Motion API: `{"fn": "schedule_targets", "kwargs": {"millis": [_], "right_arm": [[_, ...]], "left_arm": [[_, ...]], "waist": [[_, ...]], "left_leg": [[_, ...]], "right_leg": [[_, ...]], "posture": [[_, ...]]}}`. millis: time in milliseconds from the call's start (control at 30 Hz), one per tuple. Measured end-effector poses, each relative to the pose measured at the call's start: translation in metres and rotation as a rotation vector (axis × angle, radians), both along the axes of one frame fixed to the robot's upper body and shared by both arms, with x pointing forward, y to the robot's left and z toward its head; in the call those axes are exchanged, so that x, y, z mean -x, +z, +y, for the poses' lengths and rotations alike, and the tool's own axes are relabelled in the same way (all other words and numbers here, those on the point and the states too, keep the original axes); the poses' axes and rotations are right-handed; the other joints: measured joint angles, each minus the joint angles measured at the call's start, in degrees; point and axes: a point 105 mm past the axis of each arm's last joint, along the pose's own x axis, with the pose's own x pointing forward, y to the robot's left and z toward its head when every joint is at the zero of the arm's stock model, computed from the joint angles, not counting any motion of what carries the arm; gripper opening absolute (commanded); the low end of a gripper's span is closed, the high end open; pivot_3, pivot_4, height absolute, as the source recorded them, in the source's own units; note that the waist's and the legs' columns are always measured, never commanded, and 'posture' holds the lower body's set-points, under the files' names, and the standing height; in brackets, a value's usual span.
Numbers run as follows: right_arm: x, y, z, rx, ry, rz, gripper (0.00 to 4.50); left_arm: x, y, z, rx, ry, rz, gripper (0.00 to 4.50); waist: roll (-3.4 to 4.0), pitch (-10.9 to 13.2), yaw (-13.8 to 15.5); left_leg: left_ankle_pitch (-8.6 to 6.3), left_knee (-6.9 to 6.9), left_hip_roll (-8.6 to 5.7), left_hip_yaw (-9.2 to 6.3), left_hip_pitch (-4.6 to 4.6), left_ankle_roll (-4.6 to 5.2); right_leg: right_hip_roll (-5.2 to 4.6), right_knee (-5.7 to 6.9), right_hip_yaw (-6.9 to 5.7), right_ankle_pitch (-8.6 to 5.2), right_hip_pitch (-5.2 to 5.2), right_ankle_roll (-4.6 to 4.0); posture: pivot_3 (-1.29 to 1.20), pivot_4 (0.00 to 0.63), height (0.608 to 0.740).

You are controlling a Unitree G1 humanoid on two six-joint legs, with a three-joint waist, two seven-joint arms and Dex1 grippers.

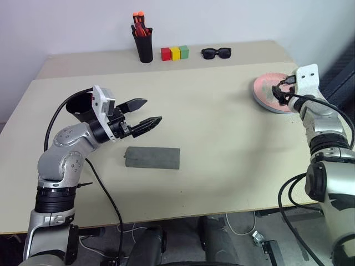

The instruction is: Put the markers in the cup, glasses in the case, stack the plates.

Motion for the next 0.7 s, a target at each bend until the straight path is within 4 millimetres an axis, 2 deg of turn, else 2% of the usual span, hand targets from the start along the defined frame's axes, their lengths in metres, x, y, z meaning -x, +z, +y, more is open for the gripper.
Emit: {"fn": "schedule_targets", "kwargs": {"millis": [100, 200, 267, 333, 400, 433, 567, 700], "right_arm": [[0.001, -0.005, -0.006, 0.036, -0.055, 0.015, 4.15], [0.000, 0.002, -0.003, 0.027, -0.028, -0.018, 4.15], [-0.002, 0.009, 0.009, -0.046, 0.064, -0.058, 4.15], [-0.003, 0.020, 0.034, -0.090, 0.232, -0.111, 4.15], [0.007, 0.028, 0.068, -0.129, 0.496, -0.153, 4.15], [0.020, 0.026, 0.085, -0.155, 0.646, -0.152, 4.15], [0.069, 0.014, 0.125, -0.245, 0.995, -0.076, 4.15], [0.136, 0.010, 0.165, -0.201, 1.315, 0.048, 4.15]], "left_arm": [[0.001, 0.000, -0.001, 0.004, -0.001, 0.011, 4.50], [0.004, 0.001, 0.000, 0.004, 0.003, 0.007, 4.50], [0.005, 0.000, 0.002, 0.002, 0.014, 0.008, 4.50], [0.005, -0.001, 0.006, 0.001, 0.028, 0.010, 4.50], [0.010, -0.003, 0.009, -0.007, 0.038, 0.004, 4.50], [0.013, -0.005, 0.011, -0.011, 0.039, 0.008, 4.50], [0.019, -0.013, 0.020, -0.024, 0.060, 0.028, 4.50], [0.029, -0.019, 0.029, -0.059, 0.059, 0.026, 4.50]], "waist": [[0.00, 0.0, -0.1], [0.00, 0.0, -0.2], [0.00, 0.0, -0.2], [0.00, 0.0, -0.4], [0.00, 0.0, -0.3], [0.02, 0.0, -0.1], [0.04, 0.0, 0.8], [0.04, 0.0, 1.6]], "left_leg": [[0.00, 0.00, 0.00, 0.00, 0.00, 0.00], [0.00, -0.01, 0.01, 0.01, 0.02, 0.00], [0.00, -0.02, 0.01, 0.01, 0.02, 0.01], [0.00, -0.01, 0.01, 0.01, 0.03, 0.01], [-0.03, -0.01, 0.04, -0.02, 0.06, 0.05], [-0.03, -0.02, 0.05, -0.07, 0.02, 0.05], [-0.05, 0.04, 0.02, -0.15, -0.06, 0.06], [-0.08, 0.04, 0.03, -0.11, 0.03, 0.10]], "right_leg": [[0.00, 0.00, 0.01, 0.00, 0.00, 0.00], [0.01, -0.01, 0.01, 0.00, 0.00, 0.00], [0.02, 0.00, 0.02, 0.00, 0.00, 0.00], [0.02, -0.01, 0.01, 0.00, 0.01, 0.01], [0.04, 0.01, 0.00, 0.00, 0.03, 0.01], [0.04, 0.01, 0.00, 0.00, 0.02, 0.01], [0.00, -0.01, 0.00, 0.04, 0.00, 0.07], [0.02, 0.07, -0.01, 0.02, 0.01, 0.07]], "posture": [[0.00, 0.150, 0.740], [0.00, 0.150, 0.740], [0.00, 0.150, 0.740], [0.00, 0.150, 0.740], [0.00, 0.150, 0.740], [0.00, 0.150, 0.740], [0.00, 0.150, 0.740], [0.00, 0.150, 0.740]]}}
